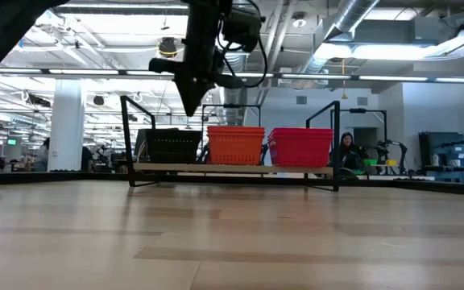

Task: Stack baskets on shelf by color
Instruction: Adjust all the stacked bins on the shelf

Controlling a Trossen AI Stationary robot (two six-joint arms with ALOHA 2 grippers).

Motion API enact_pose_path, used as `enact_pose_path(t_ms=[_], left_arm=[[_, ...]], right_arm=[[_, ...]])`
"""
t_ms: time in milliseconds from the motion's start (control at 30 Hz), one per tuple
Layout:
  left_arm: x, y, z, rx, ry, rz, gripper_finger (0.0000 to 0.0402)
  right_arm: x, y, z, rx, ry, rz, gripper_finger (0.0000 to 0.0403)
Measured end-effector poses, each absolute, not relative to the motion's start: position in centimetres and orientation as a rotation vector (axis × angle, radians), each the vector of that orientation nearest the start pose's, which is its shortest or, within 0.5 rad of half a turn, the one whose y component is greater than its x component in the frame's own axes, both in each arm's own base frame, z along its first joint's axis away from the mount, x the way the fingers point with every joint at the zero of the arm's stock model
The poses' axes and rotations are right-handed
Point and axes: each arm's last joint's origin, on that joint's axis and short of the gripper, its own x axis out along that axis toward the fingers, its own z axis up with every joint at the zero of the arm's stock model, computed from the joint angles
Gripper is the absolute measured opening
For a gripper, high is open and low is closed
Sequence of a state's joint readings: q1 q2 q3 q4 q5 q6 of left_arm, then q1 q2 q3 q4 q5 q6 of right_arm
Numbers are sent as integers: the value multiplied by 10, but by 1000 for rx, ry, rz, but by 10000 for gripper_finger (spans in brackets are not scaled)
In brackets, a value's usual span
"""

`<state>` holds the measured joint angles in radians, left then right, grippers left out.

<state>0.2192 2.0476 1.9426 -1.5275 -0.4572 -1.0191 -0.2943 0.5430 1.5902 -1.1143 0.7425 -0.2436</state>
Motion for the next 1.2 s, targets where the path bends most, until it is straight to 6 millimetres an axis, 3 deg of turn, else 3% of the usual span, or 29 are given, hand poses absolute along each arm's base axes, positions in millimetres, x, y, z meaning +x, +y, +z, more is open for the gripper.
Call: enact_pose_path(t_ms=[233,433,733,1200], left_arm=[[377,123,278,-589,1093,1287,0],[375,135,269,-631,1122,1317,0],[379,127,236,-667,1178,1289,0],[383,104,228,-675,1241,1214,0]], right_arm=[[-50,-5,475,-240,206,-1022,120],[-50,-5,474,-243,218,-1020,120],[-51,-5,472,-248,237,-1017,120],[-51,-5,473,-263,243,-1016,120]])
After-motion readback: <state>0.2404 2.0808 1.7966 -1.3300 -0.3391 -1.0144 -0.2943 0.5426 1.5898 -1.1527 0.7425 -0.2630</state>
